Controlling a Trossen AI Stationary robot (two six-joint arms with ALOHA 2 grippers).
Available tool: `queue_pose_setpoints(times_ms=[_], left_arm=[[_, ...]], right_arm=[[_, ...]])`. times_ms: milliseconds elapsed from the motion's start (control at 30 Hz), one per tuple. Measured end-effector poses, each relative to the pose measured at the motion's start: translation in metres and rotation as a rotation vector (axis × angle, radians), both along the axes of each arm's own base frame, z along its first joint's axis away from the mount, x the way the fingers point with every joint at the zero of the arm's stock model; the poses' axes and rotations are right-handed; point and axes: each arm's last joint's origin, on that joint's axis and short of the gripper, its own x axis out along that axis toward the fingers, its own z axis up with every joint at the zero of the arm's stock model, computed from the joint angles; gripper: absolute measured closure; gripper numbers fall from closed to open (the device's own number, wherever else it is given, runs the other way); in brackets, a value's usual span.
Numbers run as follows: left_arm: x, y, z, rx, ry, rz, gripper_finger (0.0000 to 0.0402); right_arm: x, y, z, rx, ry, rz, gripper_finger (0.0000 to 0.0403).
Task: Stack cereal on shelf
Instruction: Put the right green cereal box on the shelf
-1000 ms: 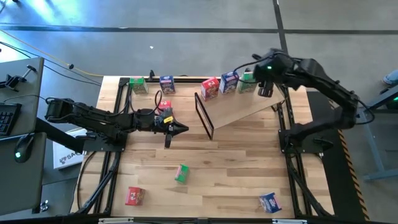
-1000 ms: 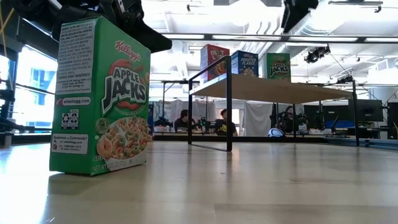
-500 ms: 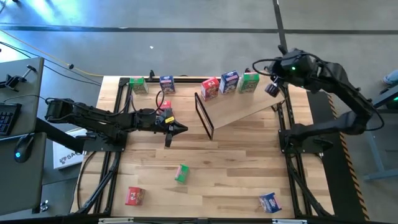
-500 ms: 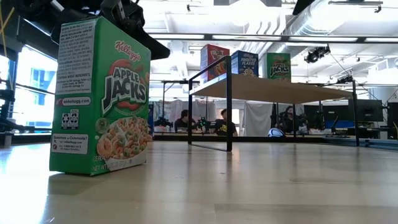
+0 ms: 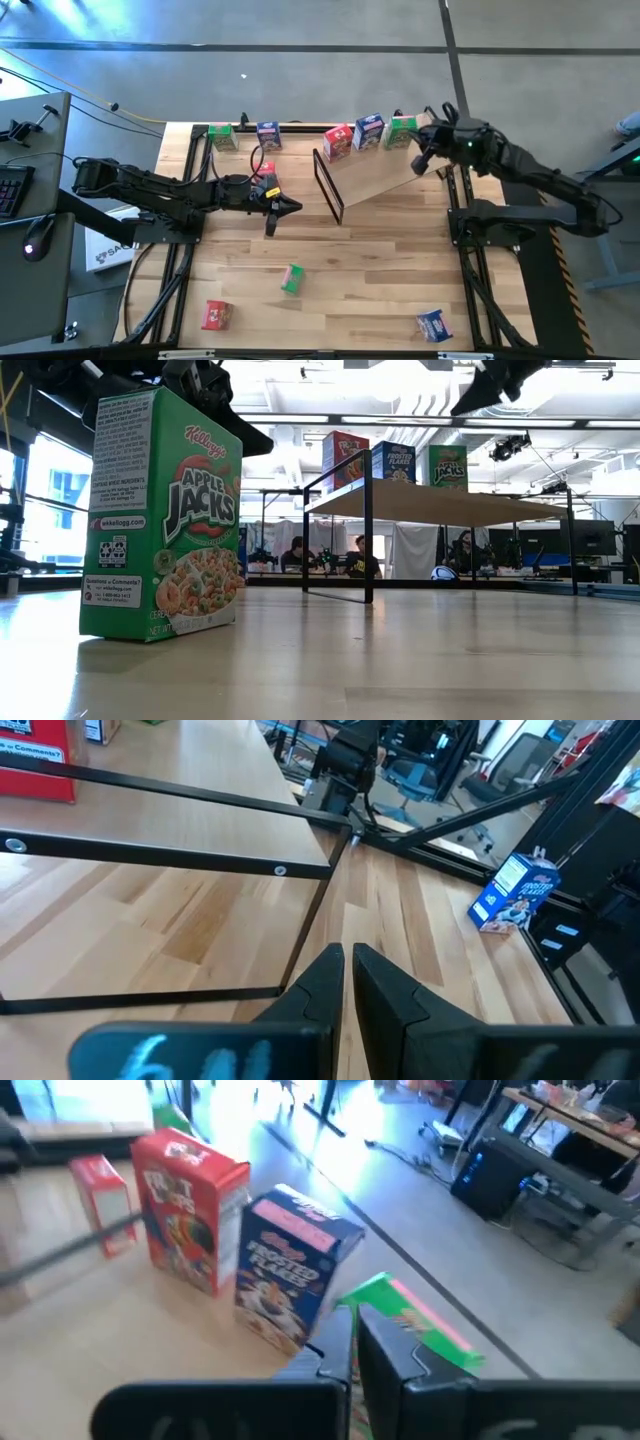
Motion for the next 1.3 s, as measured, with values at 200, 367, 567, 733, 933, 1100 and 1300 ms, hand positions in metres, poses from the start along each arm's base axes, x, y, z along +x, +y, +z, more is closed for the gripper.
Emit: queue_pose_setpoints(times_ms=[200, 367, 567, 733, 933, 1100, 1300], left_arm=[[0.000, 0.001, 0.000, 0.010, 0.000, 0.033, 0.0382], [0.000, 0.001, 0.000, 0.028, 0.001, 0.040, 0.0382], [0.000, 0.002, 0.000, 0.024, 0.002, 0.048, 0.0382], [0.000, 0.002, 0.000, 0.033, 0.003, 0.067, 0.0382], [0.000, 0.003, 0.000, 0.045, 0.006, 0.083, 0.0383], [0.000, 0.003, 0.000, 0.041, 0.006, 0.086, 0.0383], [0.000, 0.003, 0.000, 0.041, 0.006, 0.089, 0.0383]], right_arm=[[0.006, 0.002, -0.029, 0.079, -0.119, 0.046, 0.0402], [0.013, 0.009, -0.055, 0.112, -0.119, 0.016, 0.0403], [0.016, 0.019, -0.078, 0.115, -0.153, -0.134, 0.0403], [0.017, 0.021, -0.099, 0.150, -0.161, -0.252, 0.0403], [0.019, 0.016, -0.117, 0.132, -0.144, -0.403, 0.0403], [0.026, 0.006, -0.119, 0.110, -0.155, -0.442, 0.0403], [0.035, -0.010, -0.125, 0.114, -0.143, -0.441, 0.0403]])
